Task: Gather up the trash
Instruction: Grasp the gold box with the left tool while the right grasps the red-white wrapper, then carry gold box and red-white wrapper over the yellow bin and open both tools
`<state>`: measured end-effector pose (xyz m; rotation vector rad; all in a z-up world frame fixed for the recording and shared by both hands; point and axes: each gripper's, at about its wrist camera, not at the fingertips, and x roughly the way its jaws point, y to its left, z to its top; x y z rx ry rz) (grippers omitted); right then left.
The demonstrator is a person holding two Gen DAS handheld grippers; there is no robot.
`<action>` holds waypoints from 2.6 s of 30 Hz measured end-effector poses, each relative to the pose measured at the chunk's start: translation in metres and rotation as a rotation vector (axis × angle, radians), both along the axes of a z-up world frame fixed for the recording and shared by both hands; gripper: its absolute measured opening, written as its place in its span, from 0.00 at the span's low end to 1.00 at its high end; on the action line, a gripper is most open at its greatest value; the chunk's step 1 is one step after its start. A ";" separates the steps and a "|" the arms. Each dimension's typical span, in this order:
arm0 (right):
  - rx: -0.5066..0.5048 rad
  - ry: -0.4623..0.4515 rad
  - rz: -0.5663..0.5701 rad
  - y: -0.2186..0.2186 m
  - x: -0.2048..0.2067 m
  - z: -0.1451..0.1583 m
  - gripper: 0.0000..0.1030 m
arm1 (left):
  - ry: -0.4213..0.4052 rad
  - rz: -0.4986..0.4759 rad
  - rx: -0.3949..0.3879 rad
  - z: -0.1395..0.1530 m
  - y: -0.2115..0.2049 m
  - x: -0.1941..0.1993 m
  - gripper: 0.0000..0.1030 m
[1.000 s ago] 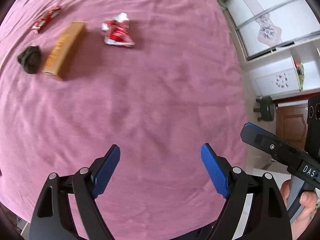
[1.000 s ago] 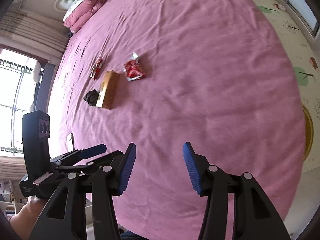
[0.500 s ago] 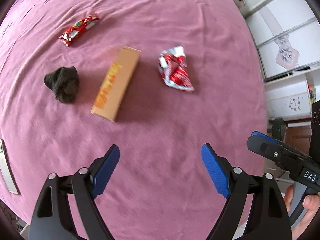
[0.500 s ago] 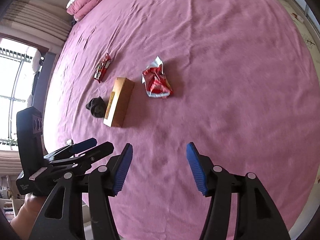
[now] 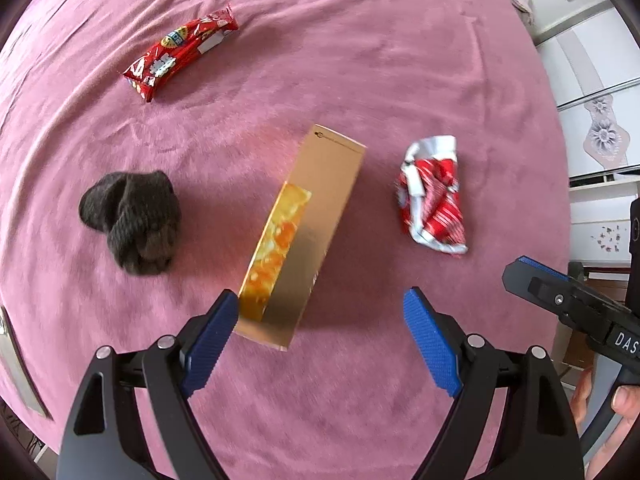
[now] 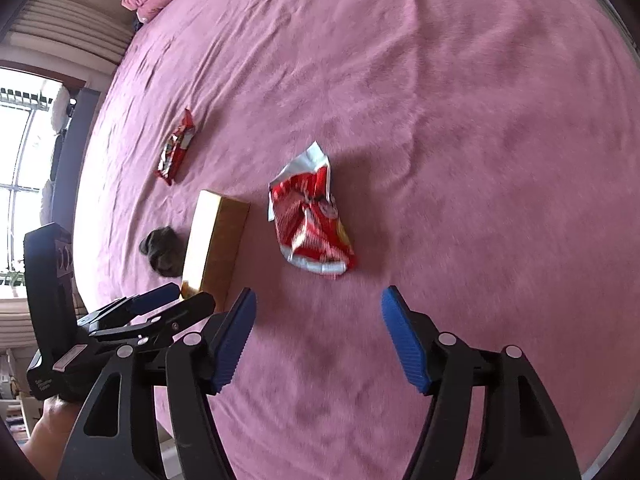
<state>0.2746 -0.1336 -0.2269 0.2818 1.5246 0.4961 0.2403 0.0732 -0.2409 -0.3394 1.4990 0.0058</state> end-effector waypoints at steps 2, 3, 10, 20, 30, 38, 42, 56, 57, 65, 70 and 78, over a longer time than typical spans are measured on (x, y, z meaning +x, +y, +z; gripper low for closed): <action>-0.013 0.003 0.004 0.006 0.009 -0.007 0.63 | 0.004 0.002 0.020 -0.005 0.003 0.005 0.82; -0.017 0.003 0.010 0.010 0.013 -0.010 0.63 | 0.008 0.006 0.016 -0.008 0.006 0.008 0.82; -0.048 0.012 0.044 0.030 0.032 -0.028 0.64 | 0.042 0.043 -0.007 -0.029 0.017 0.017 0.82; -0.102 0.019 0.082 0.042 0.037 -0.043 0.38 | 0.057 0.070 0.014 -0.043 0.033 0.019 0.56; -0.078 0.030 0.060 0.019 0.007 -0.032 0.34 | 0.053 0.064 0.001 -0.032 0.033 -0.009 0.41; -0.073 0.009 0.055 -0.023 -0.046 0.002 0.34 | 0.041 0.018 -0.052 -0.010 -0.008 -0.050 0.41; -0.074 -0.001 0.039 -0.053 -0.079 0.018 0.34 | 0.037 -0.035 -0.073 0.005 -0.039 -0.074 0.40; -0.074 -0.003 -0.111 -0.164 -0.181 0.044 0.34 | 0.038 -0.202 -0.138 0.031 -0.164 -0.153 0.35; -0.075 -0.005 -0.121 -0.173 -0.187 0.045 0.34 | 0.041 -0.214 -0.142 0.032 -0.176 -0.158 0.35; -0.082 -0.013 -0.214 -0.245 -0.227 0.052 0.34 | 0.048 -0.327 -0.160 0.033 -0.258 -0.168 0.35; -0.092 -0.024 -0.263 -0.291 -0.247 0.055 0.34 | 0.042 -0.397 -0.166 0.039 -0.316 -0.179 0.35; -0.098 -0.026 -0.362 -0.365 -0.269 0.054 0.34 | 0.056 -0.502 -0.168 0.038 -0.396 -0.181 0.35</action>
